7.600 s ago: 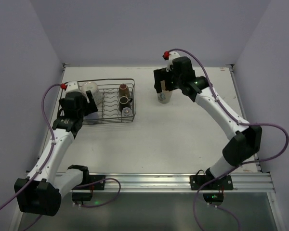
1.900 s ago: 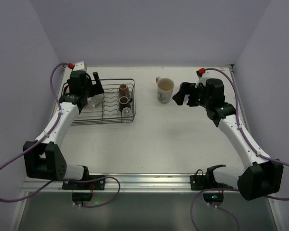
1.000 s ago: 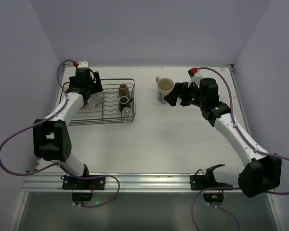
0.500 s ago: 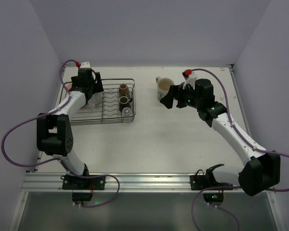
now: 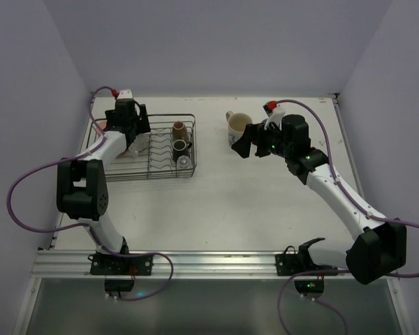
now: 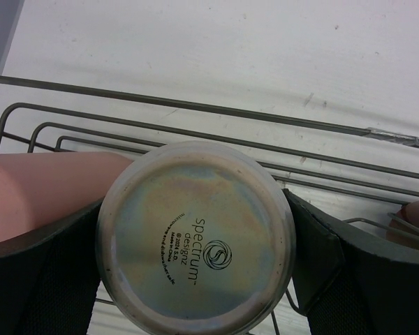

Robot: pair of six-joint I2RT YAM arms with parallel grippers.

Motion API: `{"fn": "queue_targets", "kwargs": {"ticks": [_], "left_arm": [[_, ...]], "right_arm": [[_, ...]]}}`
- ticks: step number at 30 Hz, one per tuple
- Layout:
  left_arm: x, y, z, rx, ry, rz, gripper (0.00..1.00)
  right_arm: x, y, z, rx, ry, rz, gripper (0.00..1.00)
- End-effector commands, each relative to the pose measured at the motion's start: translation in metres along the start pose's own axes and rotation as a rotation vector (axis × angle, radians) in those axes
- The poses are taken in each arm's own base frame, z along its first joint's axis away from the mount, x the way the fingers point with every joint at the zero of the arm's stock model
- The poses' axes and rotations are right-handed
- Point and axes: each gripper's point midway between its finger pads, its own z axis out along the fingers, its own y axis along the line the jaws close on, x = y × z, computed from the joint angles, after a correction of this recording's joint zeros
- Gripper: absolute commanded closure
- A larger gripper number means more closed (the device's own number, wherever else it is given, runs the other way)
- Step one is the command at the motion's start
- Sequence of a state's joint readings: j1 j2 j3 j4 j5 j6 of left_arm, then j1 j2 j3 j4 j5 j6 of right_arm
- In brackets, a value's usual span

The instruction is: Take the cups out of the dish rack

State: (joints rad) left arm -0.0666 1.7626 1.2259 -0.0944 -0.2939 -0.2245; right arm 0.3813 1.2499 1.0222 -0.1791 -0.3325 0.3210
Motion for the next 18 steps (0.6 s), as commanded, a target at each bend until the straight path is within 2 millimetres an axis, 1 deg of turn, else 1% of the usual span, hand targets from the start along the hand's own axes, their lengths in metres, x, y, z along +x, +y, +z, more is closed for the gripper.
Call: {"fn": "queue_targets", "kwargs": {"ticks": [1,2,4,5,6,7,8,10,11,12,13,14,15,17,18], "left_arm": [[-0.015,-0.002,0.005,0.005,-0.063,-0.022,0.06],[-0.018,-0.001,0.002,0.007,-0.072,-0.029,0.09],[-0.025,-0.003,-0.001,0.019,-0.105,-0.046,0.21],[-0.028,-0.003,-0.004,0.020,-0.114,-0.053,0.31],[-0.037,0.001,-0.014,0.014,-0.137,-0.072,0.38],[-0.034,0.001,-0.019,0.021,-0.139,-0.086,0.49],[-0.049,0.000,-0.032,0.045,-0.193,-0.107,0.64],[-0.057,-0.002,-0.042,0.068,-0.215,-0.132,0.72],[-0.064,-0.002,-0.051,0.076,-0.232,-0.140,0.79],[-0.068,-0.002,-0.055,0.080,-0.242,-0.146,0.81],[-0.072,-0.001,-0.059,0.083,-0.252,-0.155,0.82],[-0.077,0.000,-0.066,0.086,-0.265,-0.160,0.85],[-0.079,-0.001,-0.070,0.097,-0.269,-0.162,0.87],[-0.086,0.000,-0.080,0.106,-0.284,-0.174,0.90],[-0.088,-0.001,-0.084,0.114,-0.290,-0.176,0.91]], "right_arm": [[-0.022,0.011,-0.006,-0.028,-0.073,-0.039,0.01],[-0.022,0.012,-0.007,-0.028,-0.073,-0.038,0.01],[-0.022,0.014,-0.008,-0.033,-0.074,-0.040,0.01],[-0.024,0.015,-0.009,-0.035,-0.081,-0.041,0.01],[-0.025,0.016,-0.010,-0.038,-0.086,-0.041,0.01],[-0.026,0.018,-0.011,-0.043,-0.089,-0.034,0.01],[-0.027,0.020,-0.012,-0.051,-0.093,-0.031,0.01],[-0.031,0.028,-0.015,-0.076,-0.111,-0.007,0.01],[-0.031,0.032,-0.016,-0.096,-0.115,0.004,0.01],[-0.036,0.040,-0.018,-0.123,-0.141,0.010,0.01],[-0.034,0.045,-0.018,-0.145,-0.144,0.045,0.01],[-0.034,0.052,-0.018,-0.173,-0.147,0.057,0.01],[-0.039,0.062,-0.018,-0.211,-0.176,0.059,0.01],[-0.038,0.073,-0.019,-0.251,-0.183,0.102,0.01],[-0.042,0.083,-0.020,-0.288,-0.202,0.104,0.01]]}}
